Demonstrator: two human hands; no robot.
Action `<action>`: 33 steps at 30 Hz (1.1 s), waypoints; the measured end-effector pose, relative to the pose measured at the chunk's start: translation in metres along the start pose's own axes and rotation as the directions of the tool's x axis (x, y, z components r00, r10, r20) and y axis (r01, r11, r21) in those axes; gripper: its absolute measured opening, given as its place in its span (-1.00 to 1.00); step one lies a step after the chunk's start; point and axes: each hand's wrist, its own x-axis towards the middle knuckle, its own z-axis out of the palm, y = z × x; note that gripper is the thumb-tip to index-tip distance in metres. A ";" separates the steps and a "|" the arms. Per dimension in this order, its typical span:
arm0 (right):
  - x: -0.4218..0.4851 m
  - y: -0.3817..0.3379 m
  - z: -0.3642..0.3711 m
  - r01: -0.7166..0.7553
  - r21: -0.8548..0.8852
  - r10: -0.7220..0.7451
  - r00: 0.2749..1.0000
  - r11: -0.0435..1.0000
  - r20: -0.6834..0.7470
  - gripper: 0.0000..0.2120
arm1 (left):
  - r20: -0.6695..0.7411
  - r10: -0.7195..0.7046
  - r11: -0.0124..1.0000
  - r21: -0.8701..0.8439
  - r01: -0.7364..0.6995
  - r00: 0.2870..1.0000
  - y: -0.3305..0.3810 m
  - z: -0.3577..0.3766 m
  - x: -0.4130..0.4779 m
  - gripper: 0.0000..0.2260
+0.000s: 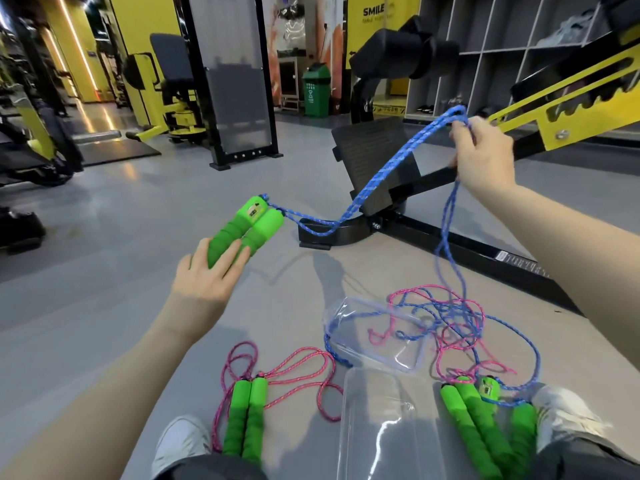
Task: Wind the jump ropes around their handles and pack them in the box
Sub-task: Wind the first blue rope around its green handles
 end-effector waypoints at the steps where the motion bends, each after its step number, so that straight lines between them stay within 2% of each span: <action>1: -0.003 0.003 0.000 0.009 -0.115 0.003 0.994 0.993 0.109 -0.72 | -0.005 -0.001 1.000 -0.022 0.001 1.000 0.004 -0.002 0.006 -0.56; 2: -0.010 0.010 0.001 0.043 -0.316 0.058 0.951 0.948 0.303 -0.75 | -0.014 0.005 0.999 -0.043 -0.006 1.000 0.008 -0.003 0.010 -0.55; 3: -0.021 0.015 0.002 0.133 -0.540 0.203 0.831 0.831 0.518 -0.75 | -0.031 0.023 0.998 -0.060 -0.025 0.999 0.013 -0.004 0.014 -0.55; 4: -0.037 0.018 0.003 0.266 -0.692 0.404 0.652 0.671 0.642 -0.68 | -0.051 0.054 0.996 -0.069 -0.057 0.997 0.017 -0.004 0.017 -0.56; 5: -0.056 0.020 0.003 0.401 -0.745 0.558 0.495 0.533 0.666 -0.58 | -0.069 0.092 0.993 -0.069 -0.097 0.993 0.022 -0.004 0.018 -0.58; 6: -0.071 0.020 0.004 0.465 -0.732 0.638 0.375 0.498 0.673 -0.46 | -0.084 0.132 0.988 -0.064 -0.137 0.988 0.026 -0.004 0.020 -0.59; 7: -0.083 0.022 0.007 0.401 -0.700 0.646 0.285 0.591 0.708 -0.38 | -0.097 0.169 0.983 -0.055 -0.174 0.981 0.031 -0.005 0.021 -0.61; 8: -0.092 0.025 0.012 0.263 -0.632 0.586 0.236 0.729 0.775 -0.31 | -0.111 0.198 0.978 -0.047 -0.204 0.974 0.036 -0.005 0.022 -0.63; 9: -0.096 0.026 0.017 0.061 -0.520 0.495 0.234 0.852 0.837 -0.28 | -0.127 0.219 0.973 -0.044 -0.226 0.967 0.042 -0.006 0.024 -0.65; 10: -0.098 0.028 0.024 -0.126 -0.385 0.405 0.278 0.914 0.871 -0.26 | -0.141 0.230 0.970 -0.049 -0.239 0.963 0.049 -0.006 0.025 -0.66; 12: -0.101 0.022 0.037 -0.411 -0.092 0.269 0.399 0.907 0.877 -0.29 | -0.159 0.230 0.969 -0.058 -0.242 0.960 0.061 -0.006 0.029 -0.64; 14: -0.105 0.010 0.048 -0.525 0.140 0.150 0.472 0.840 0.869 -0.28 | -0.163 0.210 0.972 -0.072 -0.224 0.964 0.072 -0.006 0.033 -0.59; 17: -0.113 0.010 0.058 -0.453 0.234 0.055 0.538 0.860 0.841 -0.34 | -0.159 0.164 0.975 -0.125 -0.185 0.974 0.084 -0.007 0.039 -0.54; 20: -0.119 0.016 0.058 -0.470 0.254 0.118 0.629 0.845 0.769 -0.71 | -0.145 0.112 0.973 -0.184 -0.138 0.983 0.090 -0.010 0.041 -0.54; 24: -0.127 0.027 0.062 -0.521 0.242 0.149 0.598 0.818 0.787 -0.76 | -0.139 0.054 0.972 -0.218 -0.084 0.989 0.098 -0.008 0.043 -0.50; 26: -0.131 0.037 0.063 -0.476 0.131 0.169 0.535 0.869 0.828 -0.82 | -0.142 0.013 0.980 -0.194 -0.041 0.990 0.096 -0.003 0.045 -0.51; 28: -0.133 0.050 0.061 -0.354 -0.060 0.219 0.429 0.933 0.877 -0.84 | -0.145 -0.048 0.987 -0.157 0.025 0.988 0.084 0.004 0.044 -0.53; 29: -0.132 0.059 0.059 -0.270 -0.167 0.270 0.409 0.948 0.871 -0.82 | -0.137 -0.071 0.990 -0.132 0.053 0.988 0.074 0.007 0.040 -0.54; 31: -0.123 0.078 0.052 -0.101 -0.375 0.378 0.451 0.922 0.809 -0.80 | -0.104 -0.117 0.991 -0.078 0.110 0.988 0.055 0.013 0.027 -0.57; 33: -0.112 0.092 0.040 0.055 -0.572 0.441 0.579 0.818 0.686 -0.83 | -0.045 -0.145 0.989 -0.042 0.143 0.988 0.039 0.018 0.010 -0.59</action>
